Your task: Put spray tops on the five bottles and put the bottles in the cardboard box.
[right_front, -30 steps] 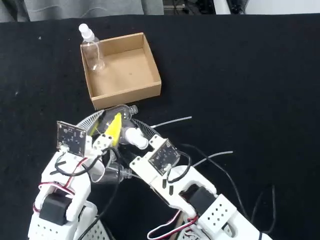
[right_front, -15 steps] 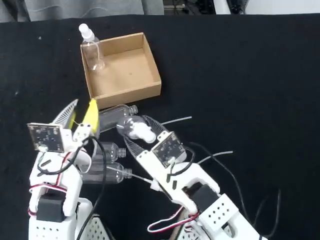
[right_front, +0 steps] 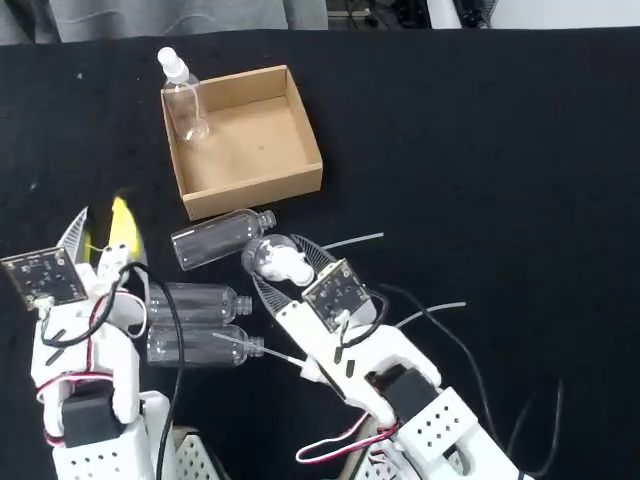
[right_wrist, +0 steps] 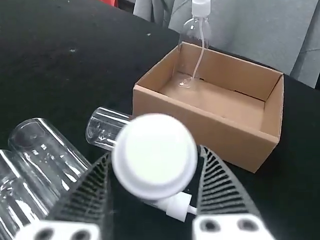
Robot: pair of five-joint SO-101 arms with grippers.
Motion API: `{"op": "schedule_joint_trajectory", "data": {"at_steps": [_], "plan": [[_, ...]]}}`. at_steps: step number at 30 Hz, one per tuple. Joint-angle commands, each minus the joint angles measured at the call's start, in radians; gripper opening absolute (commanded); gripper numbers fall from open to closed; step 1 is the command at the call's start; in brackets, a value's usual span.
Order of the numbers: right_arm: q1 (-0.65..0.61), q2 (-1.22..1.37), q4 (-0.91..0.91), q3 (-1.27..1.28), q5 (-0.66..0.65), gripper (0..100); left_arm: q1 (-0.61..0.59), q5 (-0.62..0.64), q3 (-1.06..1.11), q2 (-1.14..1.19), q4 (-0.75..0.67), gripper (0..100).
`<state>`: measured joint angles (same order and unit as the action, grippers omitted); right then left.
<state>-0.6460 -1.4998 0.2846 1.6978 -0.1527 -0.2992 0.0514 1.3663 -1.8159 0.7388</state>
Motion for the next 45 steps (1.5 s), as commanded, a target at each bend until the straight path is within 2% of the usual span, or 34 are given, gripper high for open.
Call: {"op": "schedule_joint_trajectory", "data": {"at_steps": [1,7,17,26,41,45], "plan": [[0.021,-0.018,0.005,-0.004,0.002,8.6,-0.038,0.009,-0.038,-0.008,0.057,12],[0.023,-0.018,0.011,-0.004,0.002,8.6,-0.044,0.012,0.036,-0.008,0.121,12],[0.097,-0.018,0.018,-0.025,0.0,8.8,-0.122,0.012,0.226,-0.009,-0.014,12],[0.098,-0.018,0.302,-0.183,0.0,8.9,-0.124,0.005,0.242,-0.009,-0.015,12],[0.098,-0.008,0.58,-0.469,-0.003,8.9,-0.125,0.005,0.257,-0.009,-0.02,12],[0.098,-0.007,0.663,-0.61,-0.06,8.9,-0.125,0.003,0.257,-0.009,-0.02,12]]}}
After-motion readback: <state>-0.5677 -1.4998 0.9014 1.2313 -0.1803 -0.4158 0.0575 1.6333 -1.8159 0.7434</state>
